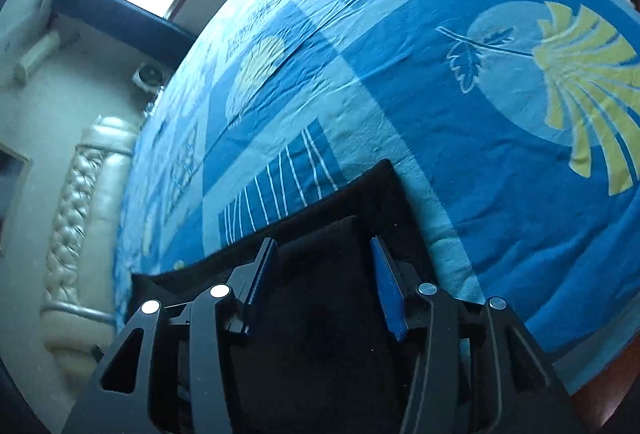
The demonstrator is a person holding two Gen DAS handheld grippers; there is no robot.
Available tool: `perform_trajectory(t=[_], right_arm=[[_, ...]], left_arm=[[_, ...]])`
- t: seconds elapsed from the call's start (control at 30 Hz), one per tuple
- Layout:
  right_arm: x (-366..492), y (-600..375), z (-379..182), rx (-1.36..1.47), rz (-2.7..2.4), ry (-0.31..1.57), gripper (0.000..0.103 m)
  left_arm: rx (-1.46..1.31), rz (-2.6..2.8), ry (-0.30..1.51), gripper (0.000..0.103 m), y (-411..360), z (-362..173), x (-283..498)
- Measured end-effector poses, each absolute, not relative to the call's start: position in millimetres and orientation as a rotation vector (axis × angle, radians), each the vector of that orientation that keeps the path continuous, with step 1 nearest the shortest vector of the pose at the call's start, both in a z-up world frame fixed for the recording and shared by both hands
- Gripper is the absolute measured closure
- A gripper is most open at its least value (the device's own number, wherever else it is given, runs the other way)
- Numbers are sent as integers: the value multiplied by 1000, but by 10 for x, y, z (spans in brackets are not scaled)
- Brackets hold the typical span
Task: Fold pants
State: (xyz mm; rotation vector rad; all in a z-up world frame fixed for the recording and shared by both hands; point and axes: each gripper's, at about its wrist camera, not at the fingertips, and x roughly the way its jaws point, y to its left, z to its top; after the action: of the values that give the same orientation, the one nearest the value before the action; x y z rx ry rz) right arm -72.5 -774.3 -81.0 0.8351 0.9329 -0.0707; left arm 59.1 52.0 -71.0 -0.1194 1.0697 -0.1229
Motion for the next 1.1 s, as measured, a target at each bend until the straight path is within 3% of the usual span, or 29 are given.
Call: perform_trajectory(t=[0.07, 0.3, 0.4, 0.67, 0.87, 1.1], right_arm=[[-680, -7668, -780, 798, -62, 951, 93], [-849, -7749, -202, 725, -157, 735, 97], [-856, -7875, -119, 752, -170, 688, 97], [-602, -7917, -792, 747, -331, 885, 94], [-1008, -7958, -483, 853, -365, 717, 68], [-1937, -7734, -603, 1132, -377, 543, 65]], left_arm=[[-118, -118, 1069, 5, 511, -714, 593], [-115, -111, 1067, 4, 497, -719, 596], [-111, -110, 1066, 4, 495, -719, 599], [-100, -96, 1054, 3, 463, -730, 583], [-105, -106, 1057, 3, 480, -725, 594], [-106, -105, 1040, 3, 472, -733, 569]])
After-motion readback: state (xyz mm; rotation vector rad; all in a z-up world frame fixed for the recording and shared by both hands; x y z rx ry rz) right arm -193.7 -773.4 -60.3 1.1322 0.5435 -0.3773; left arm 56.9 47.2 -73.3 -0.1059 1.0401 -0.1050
